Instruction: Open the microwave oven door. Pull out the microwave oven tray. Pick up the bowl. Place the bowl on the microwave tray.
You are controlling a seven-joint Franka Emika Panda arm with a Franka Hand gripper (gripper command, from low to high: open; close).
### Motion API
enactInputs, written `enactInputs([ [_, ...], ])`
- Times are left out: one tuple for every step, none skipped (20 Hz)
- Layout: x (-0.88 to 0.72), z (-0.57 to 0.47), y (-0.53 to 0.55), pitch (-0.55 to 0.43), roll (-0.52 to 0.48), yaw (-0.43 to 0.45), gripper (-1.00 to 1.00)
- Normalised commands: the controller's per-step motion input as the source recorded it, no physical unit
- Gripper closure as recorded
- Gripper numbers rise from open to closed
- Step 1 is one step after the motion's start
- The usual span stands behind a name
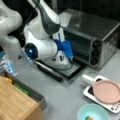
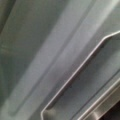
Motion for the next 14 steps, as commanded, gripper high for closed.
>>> enactInputs([
  [0.04,-0.16,0.28,-0.082,0.040,-0.074,-1.00],
  [0.05,-0.17,0.27,-0.090,0.052,-0.084,-1.00],
  [0.06,-0.17,0.24,-0.104,0.065,-0.090,-1.00],
  [0.06,-0.18,0.22,-0.113,0.073,-0.090,-1.00],
  [0.06,-0.18,0.18,-0.114,0.076,-0.087,-1.00],
  [0.07,-0.17,0.14,-0.114,0.078,-0.085,-1.00],
  [0.08,-0.15,0.09,-0.115,0.071,-0.077,-1.00],
  [0.09,-0.14,0.04,-0.116,0.073,-0.051,-1.00],
  [0.11,-0.14,-0.03,-0.119,0.093,-0.004,-1.00],
  [0.12,-0.15,-0.10,-0.120,0.119,0.047,-1.00],
  [0.14,-0.17,-0.17,-0.127,0.162,0.077,-1.00],
  [0.16,-0.20,-0.23,-0.144,0.183,0.093,-1.00],
  [0.18,-0.22,-0.26,-0.142,0.187,0.095,-1.00],
  [0.20,-0.25,-0.28,-0.151,0.209,0.089,-1.00],
])
